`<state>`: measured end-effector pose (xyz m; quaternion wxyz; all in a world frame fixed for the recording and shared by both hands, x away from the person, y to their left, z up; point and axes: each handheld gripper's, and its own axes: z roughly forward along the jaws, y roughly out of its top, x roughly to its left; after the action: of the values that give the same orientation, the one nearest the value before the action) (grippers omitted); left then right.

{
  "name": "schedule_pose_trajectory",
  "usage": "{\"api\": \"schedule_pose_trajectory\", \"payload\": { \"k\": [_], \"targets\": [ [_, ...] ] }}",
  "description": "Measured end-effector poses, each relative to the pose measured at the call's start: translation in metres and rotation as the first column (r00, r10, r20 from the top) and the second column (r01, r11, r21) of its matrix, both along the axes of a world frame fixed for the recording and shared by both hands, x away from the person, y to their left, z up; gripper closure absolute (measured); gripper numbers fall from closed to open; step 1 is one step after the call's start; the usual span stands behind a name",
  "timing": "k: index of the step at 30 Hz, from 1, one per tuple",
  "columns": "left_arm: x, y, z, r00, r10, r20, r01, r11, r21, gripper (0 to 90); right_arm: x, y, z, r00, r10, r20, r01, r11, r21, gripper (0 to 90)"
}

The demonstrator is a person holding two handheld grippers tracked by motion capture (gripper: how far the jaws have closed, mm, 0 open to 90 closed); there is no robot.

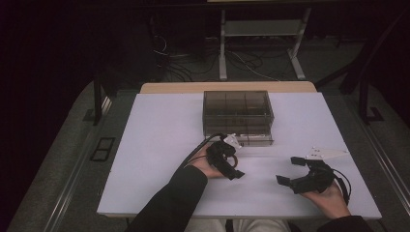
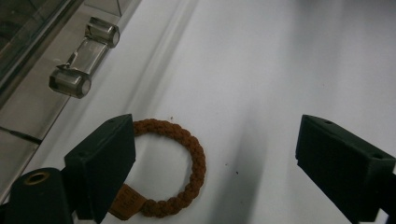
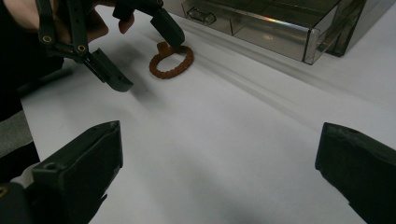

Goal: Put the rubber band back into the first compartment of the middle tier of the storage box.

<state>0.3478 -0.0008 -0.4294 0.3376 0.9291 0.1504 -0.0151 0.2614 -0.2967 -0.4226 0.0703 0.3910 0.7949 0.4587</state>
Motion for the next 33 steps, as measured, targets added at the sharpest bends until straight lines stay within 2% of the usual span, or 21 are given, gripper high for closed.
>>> {"api": "schedule_pose_trajectory", "payload": {
  "k": [13,21,27,28,33],
  "targets": [
    [0.0009,-0.0004,-0.0034,0.9993,-0.037,0.008,0.036,0.9975,0.060,17.4,-0.0001,-0.0001,0.0001,1.0000,-0.001,-0.002,0.001,1.000,0.001,0.2],
    [0.0007,0.0014,-0.0039,0.9991,-0.042,0.002,0.042,0.9964,0.074,26.4,-0.0002,-0.0003,0.0001,1.0000,-0.001,-0.001,0.001,1.000,0.000,0.2],
    [-0.0016,0.0016,-0.0029,0.9981,-0.053,0.032,0.050,0.9946,0.091,40.9,-0.0002,-0.0002,0.0001,1.0000,-0.001,-0.001,0.001,1.000,-0.001,0.2],
    [-0.0020,0.0014,-0.0028,0.9978,-0.054,0.037,0.050,0.9945,0.092,40.9,-0.0002,-0.0002,0.0001,1.0000,-0.001,-0.001,0.001,1.000,-0.001,0.2],
    [-0.0020,0.0010,-0.0024,0.9966,-0.062,0.054,0.056,0.9931,0.103,54.6,0.0000,-0.0006,0.0000,1.0000,0.003,0.001,-0.003,1.000,-0.003,0.2]
  ]
}}
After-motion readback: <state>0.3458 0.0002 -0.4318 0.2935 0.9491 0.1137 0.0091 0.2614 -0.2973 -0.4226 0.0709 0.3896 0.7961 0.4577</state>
